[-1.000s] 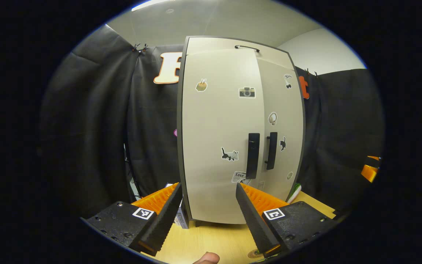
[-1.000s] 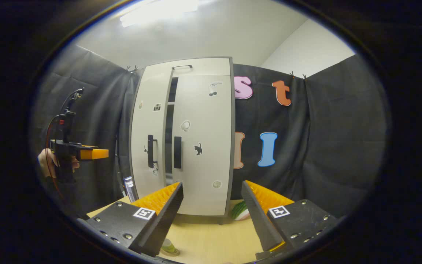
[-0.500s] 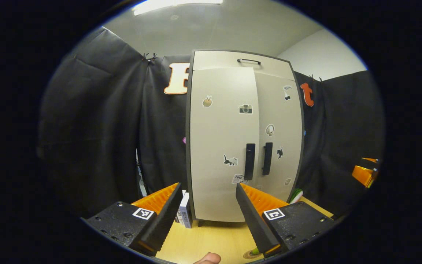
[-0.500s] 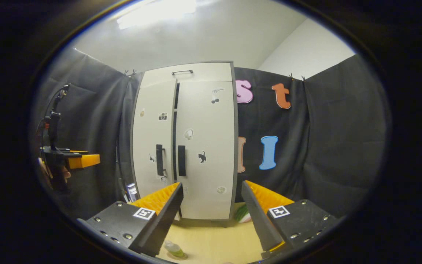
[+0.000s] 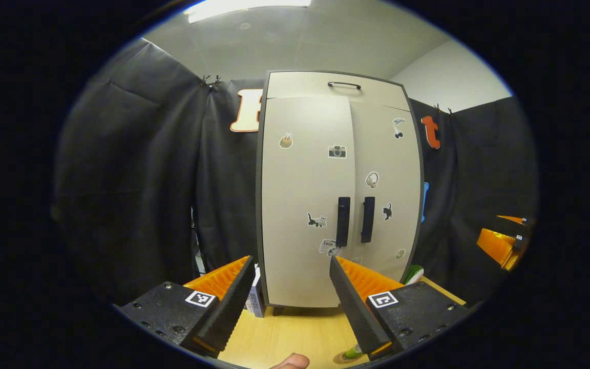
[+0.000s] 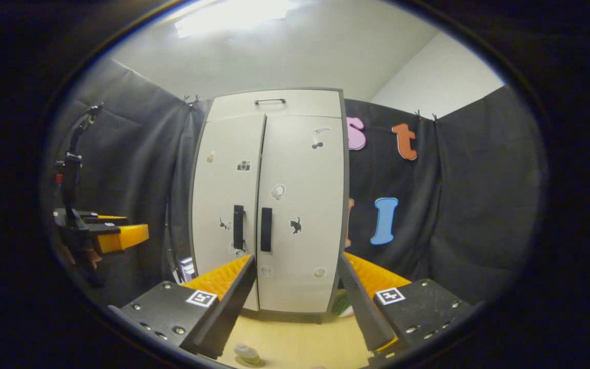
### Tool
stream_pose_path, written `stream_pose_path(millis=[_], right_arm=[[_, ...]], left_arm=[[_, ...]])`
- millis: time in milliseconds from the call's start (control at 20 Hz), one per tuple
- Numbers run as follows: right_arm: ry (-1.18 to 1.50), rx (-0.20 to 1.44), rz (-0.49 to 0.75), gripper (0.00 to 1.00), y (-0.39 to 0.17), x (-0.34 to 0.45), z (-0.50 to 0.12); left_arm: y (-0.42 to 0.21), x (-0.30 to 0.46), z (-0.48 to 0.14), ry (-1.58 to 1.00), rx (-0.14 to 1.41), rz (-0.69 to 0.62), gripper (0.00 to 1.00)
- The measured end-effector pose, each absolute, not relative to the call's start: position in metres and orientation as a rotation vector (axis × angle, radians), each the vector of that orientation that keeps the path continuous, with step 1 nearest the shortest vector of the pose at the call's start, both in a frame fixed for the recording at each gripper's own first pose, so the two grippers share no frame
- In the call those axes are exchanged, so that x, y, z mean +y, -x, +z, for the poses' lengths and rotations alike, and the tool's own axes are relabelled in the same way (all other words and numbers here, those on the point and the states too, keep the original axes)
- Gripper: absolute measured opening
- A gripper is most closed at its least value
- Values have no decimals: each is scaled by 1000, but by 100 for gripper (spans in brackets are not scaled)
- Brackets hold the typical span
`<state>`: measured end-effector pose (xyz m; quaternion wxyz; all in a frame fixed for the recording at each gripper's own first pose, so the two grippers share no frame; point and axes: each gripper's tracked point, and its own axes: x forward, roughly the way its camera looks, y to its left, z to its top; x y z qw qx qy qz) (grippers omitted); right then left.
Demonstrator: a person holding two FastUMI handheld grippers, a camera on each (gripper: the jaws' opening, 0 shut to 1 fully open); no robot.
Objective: Grasp the bottle in the cabinet with the left hand and place it on the coaster, then close the right door with the right hand and the left door with the left hand.
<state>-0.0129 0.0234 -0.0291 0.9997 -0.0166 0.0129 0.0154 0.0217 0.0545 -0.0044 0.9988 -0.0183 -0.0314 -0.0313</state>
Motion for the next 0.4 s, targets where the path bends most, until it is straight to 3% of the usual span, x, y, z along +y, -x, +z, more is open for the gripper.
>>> stream_pose_path(millis=[400], right_arm=[[61, 38, 8, 96, 8, 23, -34]], left_arm=[[-31, 47, -5, 48, -69, -87, 93]])
